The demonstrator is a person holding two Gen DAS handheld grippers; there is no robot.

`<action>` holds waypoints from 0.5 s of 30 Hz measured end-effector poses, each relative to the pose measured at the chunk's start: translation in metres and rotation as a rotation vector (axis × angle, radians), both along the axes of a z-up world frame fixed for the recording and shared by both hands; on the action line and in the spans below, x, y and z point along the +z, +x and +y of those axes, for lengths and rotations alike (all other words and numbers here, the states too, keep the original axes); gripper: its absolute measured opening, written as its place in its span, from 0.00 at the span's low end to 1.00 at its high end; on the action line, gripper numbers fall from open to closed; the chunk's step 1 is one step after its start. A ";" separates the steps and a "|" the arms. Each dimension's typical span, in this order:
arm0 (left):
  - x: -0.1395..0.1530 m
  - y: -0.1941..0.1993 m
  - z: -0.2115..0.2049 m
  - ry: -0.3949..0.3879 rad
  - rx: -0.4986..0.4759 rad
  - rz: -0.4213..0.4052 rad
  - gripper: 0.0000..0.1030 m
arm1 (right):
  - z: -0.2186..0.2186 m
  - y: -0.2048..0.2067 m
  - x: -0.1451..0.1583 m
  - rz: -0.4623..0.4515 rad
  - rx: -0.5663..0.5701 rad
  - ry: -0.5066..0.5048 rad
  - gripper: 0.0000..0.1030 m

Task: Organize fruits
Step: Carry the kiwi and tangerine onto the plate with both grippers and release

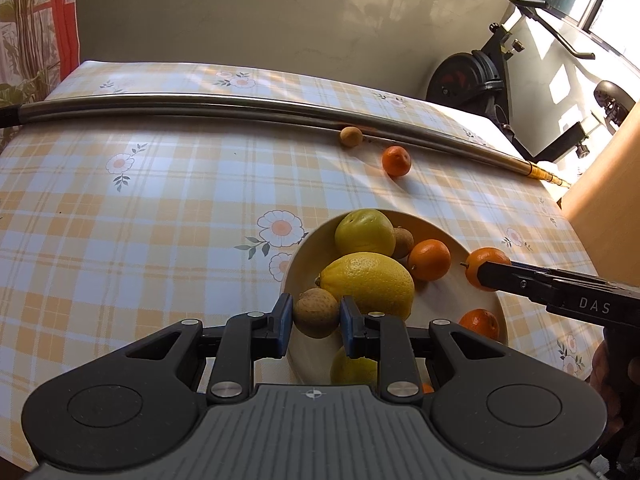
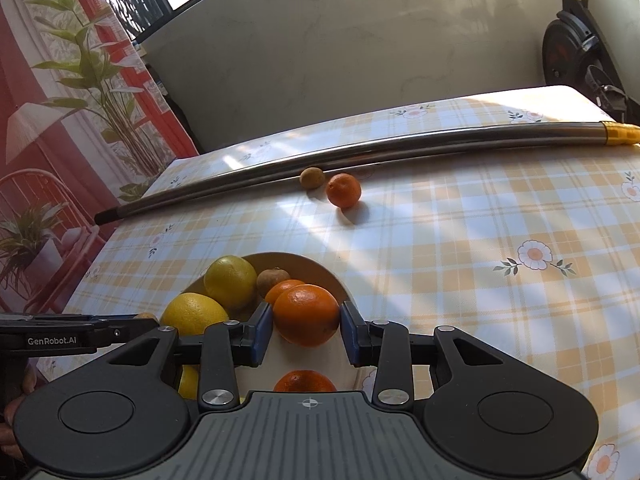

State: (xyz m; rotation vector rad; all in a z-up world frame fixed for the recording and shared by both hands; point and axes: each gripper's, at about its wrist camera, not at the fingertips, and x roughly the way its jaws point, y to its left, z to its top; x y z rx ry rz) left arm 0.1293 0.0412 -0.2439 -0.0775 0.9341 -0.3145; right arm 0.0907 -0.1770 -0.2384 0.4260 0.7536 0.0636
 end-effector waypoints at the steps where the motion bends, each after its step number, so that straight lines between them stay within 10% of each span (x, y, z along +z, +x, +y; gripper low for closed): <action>1: -0.001 0.000 0.000 0.004 -0.002 0.002 0.26 | 0.001 0.001 -0.001 0.003 0.005 -0.002 0.33; 15: -0.006 -0.001 -0.005 0.039 -0.013 -0.006 0.26 | 0.001 0.005 -0.011 0.038 0.015 0.005 0.33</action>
